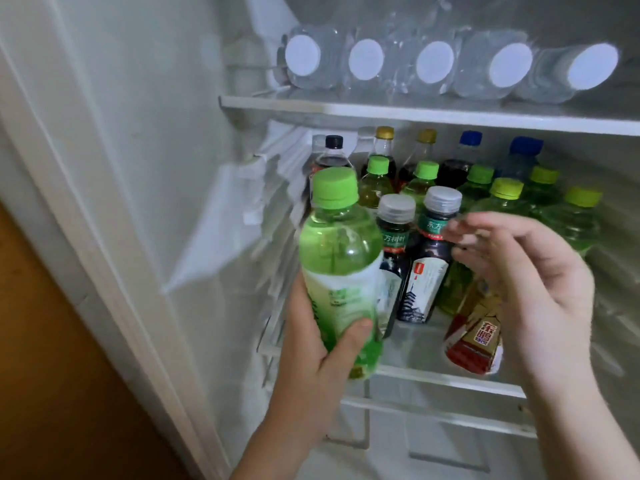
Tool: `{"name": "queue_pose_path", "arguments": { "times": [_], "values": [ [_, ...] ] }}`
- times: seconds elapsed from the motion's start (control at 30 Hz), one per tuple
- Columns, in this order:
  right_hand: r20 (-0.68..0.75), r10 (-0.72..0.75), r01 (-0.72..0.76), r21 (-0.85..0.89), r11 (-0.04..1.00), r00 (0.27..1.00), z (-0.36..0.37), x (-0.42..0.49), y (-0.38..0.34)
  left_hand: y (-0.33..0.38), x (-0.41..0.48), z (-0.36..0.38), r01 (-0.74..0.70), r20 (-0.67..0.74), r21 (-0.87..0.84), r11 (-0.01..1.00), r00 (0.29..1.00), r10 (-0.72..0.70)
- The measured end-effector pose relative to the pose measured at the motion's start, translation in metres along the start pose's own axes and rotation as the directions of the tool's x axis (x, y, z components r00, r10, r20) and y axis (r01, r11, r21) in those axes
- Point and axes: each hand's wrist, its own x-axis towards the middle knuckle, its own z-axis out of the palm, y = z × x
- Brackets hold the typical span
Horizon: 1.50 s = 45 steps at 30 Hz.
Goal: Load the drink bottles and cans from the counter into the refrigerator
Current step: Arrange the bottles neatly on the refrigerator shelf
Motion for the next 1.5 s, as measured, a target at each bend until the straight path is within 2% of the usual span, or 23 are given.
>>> {"name": "queue_pose_path", "arguments": {
  "times": [0.13,0.23,0.3,0.4,0.5,0.57,0.9,1.1,1.17,1.4,1.5],
  "values": [
    [-0.234,-0.211,0.115,-0.365,0.924,0.949,-0.019,-0.003,0.015,-0.014,0.026,-0.009,0.003,-0.189,0.098,0.995,0.982,0.016],
    [-0.184,-0.428,0.216,-0.652,0.727,0.885,-0.028,0.002,0.024,-0.035,0.043,-0.007,0.032,-0.247,0.119,0.992,0.969,-0.002],
    [-0.127,-0.462,0.231,-0.733,0.64,0.878,-0.03,0.007,0.027,-0.049,0.053,-0.004,0.067,-0.256,0.132,0.989,0.966,-0.031],
    [-0.105,-0.417,0.189,-0.773,0.605,0.903,-0.03,0.012,0.033,-0.065,0.067,0.0,0.079,-0.293,0.224,0.971,0.956,-0.011],
    [-0.084,-0.399,0.173,-0.806,0.566,0.913,-0.031,0.016,0.039,-0.075,0.082,0.006,0.005,-0.236,0.321,0.947,0.969,0.075],
    [-0.079,-0.393,0.167,-0.815,0.554,0.916,-0.031,0.018,0.045,-0.083,0.091,0.009,-0.005,-0.225,0.33,0.944,0.971,0.084],
    [-0.028,-0.409,0.207,-0.83,0.518,0.912,-0.037,0.017,0.06,-0.106,0.126,0.02,0.115,-0.318,0.474,0.873,0.947,0.048],
    [-0.03,-0.416,0.204,-0.838,0.505,0.909,-0.036,0.019,0.062,-0.114,0.113,0.012,0.116,-0.218,0.343,0.932,0.975,-0.041],
    [-0.022,-0.42,0.21,-0.841,0.498,0.907,-0.036,0.019,0.062,-0.114,0.112,0.012,0.093,-0.2,0.348,0.933,0.98,-0.023],
    [-0.034,-0.435,0.212,-0.837,0.505,0.9,-0.035,0.018,0.062,-0.114,0.123,0.017,0.097,-0.266,0.434,0.896,0.964,0.025],
    [-0.031,-0.439,0.218,-0.835,0.505,0.898,-0.034,0.019,0.061,-0.116,0.126,0.017,0.117,-0.282,0.398,0.91,0.959,0.0]
  ]
}}
